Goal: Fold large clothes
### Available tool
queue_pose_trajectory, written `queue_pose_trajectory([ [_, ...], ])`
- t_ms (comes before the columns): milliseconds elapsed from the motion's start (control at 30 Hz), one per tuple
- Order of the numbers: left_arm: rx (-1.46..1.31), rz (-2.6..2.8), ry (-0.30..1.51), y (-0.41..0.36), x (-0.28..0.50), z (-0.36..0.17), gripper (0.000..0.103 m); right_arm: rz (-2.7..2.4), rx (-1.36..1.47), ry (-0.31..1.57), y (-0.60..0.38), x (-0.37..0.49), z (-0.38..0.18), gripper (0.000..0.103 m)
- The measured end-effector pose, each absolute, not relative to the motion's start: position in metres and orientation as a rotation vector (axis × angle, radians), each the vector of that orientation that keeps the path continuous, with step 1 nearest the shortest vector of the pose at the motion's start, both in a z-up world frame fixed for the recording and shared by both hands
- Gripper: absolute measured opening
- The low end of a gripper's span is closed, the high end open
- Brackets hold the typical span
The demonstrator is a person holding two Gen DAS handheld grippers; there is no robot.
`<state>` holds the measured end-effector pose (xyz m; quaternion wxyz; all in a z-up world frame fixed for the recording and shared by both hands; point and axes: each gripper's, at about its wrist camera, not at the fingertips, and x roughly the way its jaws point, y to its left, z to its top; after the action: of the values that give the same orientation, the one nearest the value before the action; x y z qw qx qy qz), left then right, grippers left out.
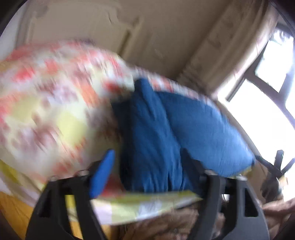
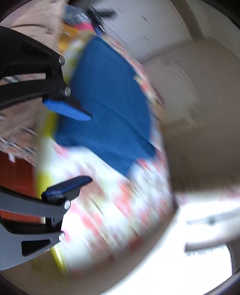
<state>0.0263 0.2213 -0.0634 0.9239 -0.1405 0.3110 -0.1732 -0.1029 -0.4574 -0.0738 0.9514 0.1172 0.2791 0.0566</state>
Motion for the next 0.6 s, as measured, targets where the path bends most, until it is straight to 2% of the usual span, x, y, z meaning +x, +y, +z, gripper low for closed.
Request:
queue_pose_trajectory([
  [33,-0.257,-0.323,0.585,0.22,0.027,-0.046,0.095,0.09,0.24,0.524,-0.462,-0.1,-0.057,0.063],
  [100,-0.2,-0.31,0.514,0.206,0.037,-0.014,0.1,0.074,0.229,0.458,-0.456,-0.085,-0.028,0.063],
  [133,-0.191,-0.314,0.498,0.198,0.043,-0.003,0.101,0.079,0.226,0.439,-0.447,-0.071,-0.014,0.067],
  [167,-0.183,-0.31,0.484,0.184,0.055,0.011,0.101,0.085,0.224,0.435,-0.437,-0.058,-0.006,0.077],
  [200,-0.182,-0.302,0.477,0.168,0.068,0.024,0.101,0.085,0.217,0.43,-0.421,-0.039,0.004,0.083],
  [233,-0.178,-0.301,0.462,0.151,0.081,0.035,0.101,0.083,0.208,0.419,-0.403,-0.019,0.013,0.087],
  [300,-0.155,-0.274,0.428,0.119,0.104,0.049,0.101,0.09,0.18,0.413,-0.372,0.017,0.023,0.087],
  [367,-0.127,-0.226,0.415,0.087,0.129,0.056,0.101,0.09,0.162,0.432,-0.344,0.055,0.027,0.087],
  [433,-0.061,-0.211,0.495,0.05,0.164,0.052,0.101,0.117,0.144,0.534,-0.317,0.104,0.022,0.087],
  [600,0.098,-0.179,0.629,-0.012,0.228,0.005,0.101,0.087,0.078,0.692,-0.276,0.181,-0.016,0.087],
])
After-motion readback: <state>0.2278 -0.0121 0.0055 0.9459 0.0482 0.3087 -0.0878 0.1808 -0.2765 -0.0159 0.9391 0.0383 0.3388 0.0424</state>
